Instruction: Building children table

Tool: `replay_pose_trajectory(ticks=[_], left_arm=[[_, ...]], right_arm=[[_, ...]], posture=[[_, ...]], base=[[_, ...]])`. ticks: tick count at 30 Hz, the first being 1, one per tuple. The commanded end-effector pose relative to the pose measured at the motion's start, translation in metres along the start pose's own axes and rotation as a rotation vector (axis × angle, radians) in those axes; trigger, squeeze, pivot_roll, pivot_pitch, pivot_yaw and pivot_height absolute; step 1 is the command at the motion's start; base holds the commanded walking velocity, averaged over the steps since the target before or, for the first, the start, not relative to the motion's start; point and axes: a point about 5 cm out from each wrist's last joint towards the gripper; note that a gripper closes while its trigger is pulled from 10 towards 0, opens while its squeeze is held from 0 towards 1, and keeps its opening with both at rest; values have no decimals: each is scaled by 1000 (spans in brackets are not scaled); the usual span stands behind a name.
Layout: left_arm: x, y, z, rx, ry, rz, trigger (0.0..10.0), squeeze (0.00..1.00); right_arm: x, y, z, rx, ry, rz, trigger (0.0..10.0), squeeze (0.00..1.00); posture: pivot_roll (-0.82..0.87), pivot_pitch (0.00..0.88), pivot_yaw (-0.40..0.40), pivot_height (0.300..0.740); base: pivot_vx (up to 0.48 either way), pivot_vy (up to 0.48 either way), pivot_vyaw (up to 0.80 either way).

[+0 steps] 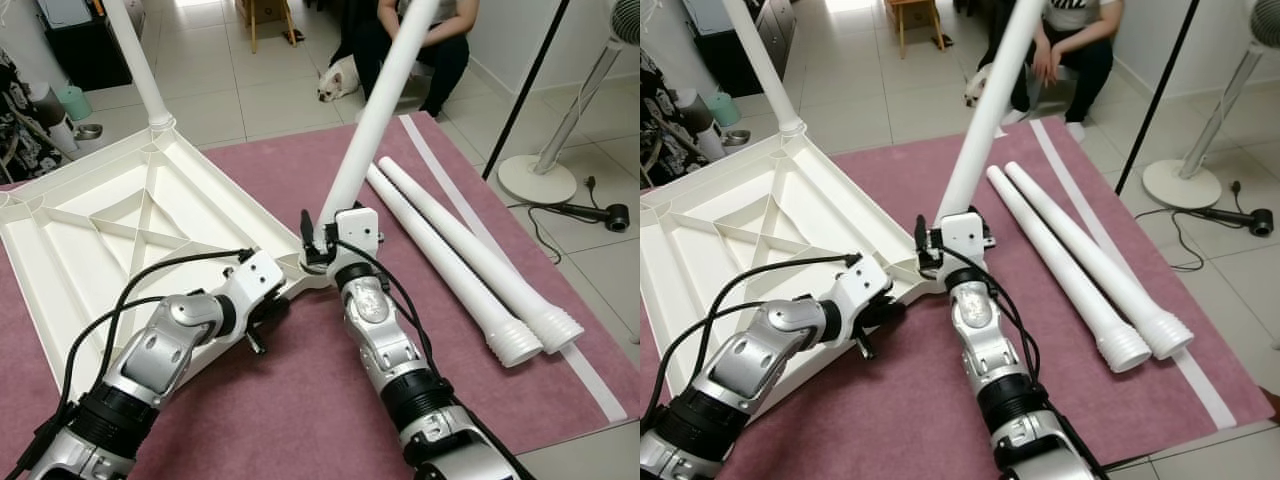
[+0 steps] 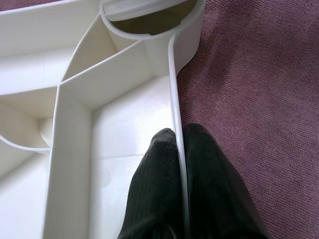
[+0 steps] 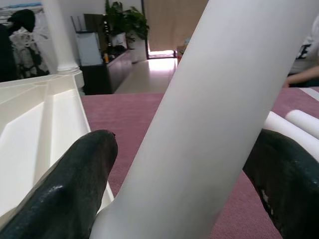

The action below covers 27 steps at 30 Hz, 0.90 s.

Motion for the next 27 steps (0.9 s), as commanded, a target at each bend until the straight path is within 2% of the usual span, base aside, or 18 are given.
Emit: replay_pose_trajectory(ticks=[1,2,3,4,5,13,17,19,21,22,23,27], left_arm=[[-6,7,-15,61,96,8,10000,0],[-6,7,-15,61,96,8,10000,0],[-6,7,-15,60,96,9,10000,0],[-6,7,-15,60,96,9,10000,0],[-6,7,-15,60,97,8,10000,0],[-7,6,-15,59,98,6,10000,0],[-7,8,-16,63,102,11,10000,0],[-7,11,-18,70,117,32,10000,0],[-10,26,-25,89,161,118,10000,0],[-13,38,-30,73,199,188,10000,0],[-16,45,-33,59,224,233,10000,0],[-19,55,-39,39,257,283,10000,0]], right_arm=[[-9,-22,3,-7,-8,-107,10000,0],[-9,-22,3,-7,-8,-107,10000,0],[-8,-21,7,-15,-16,-106,2549,0],[-8,-21,7,-15,-16,-106,2549,0],[-6,-20,9,-20,-11,-103,0,0],[-5,-15,12,18,40,-79,0,0],[-7,-9,8,20,115,-48,0,0],[-9,-5,8,2,146,-24,0,0],[-11,4,6,-55,212,13,0,0],[-12,9,6,-90,231,36,10000,0],[-13,12,6,-111,242,51,10000,0],[-13,17,7,-152,247,71,10000,0]], posture=[[14,0,113,740],[14,0,113,740],[14,0,113,740],[14,0,113,740],[16,0,111,740],[18,0,112,740],[18,0,111,740],[15,0,111,740],[15,0,111,740],[6,0,114,740],[6,0,114,740],[6,0,114,740]], base=[[0,0,0],[0,0,0],[0,0,0],[0,0,0],[0,0,0],[0,0,0],[0,0,0],[0,0,0],[0,0,0],[0,0,0],[0,0,0],[0,0,0]])
Point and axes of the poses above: a point about 5 cm out from each wrist's last joint towards the gripper, its own x axis pointing out of the wrist towards the gripper, its own y axis along the axis of the wrist's last joint, z = x × y, and after that the axes turned 14 degrees about x, right-handed
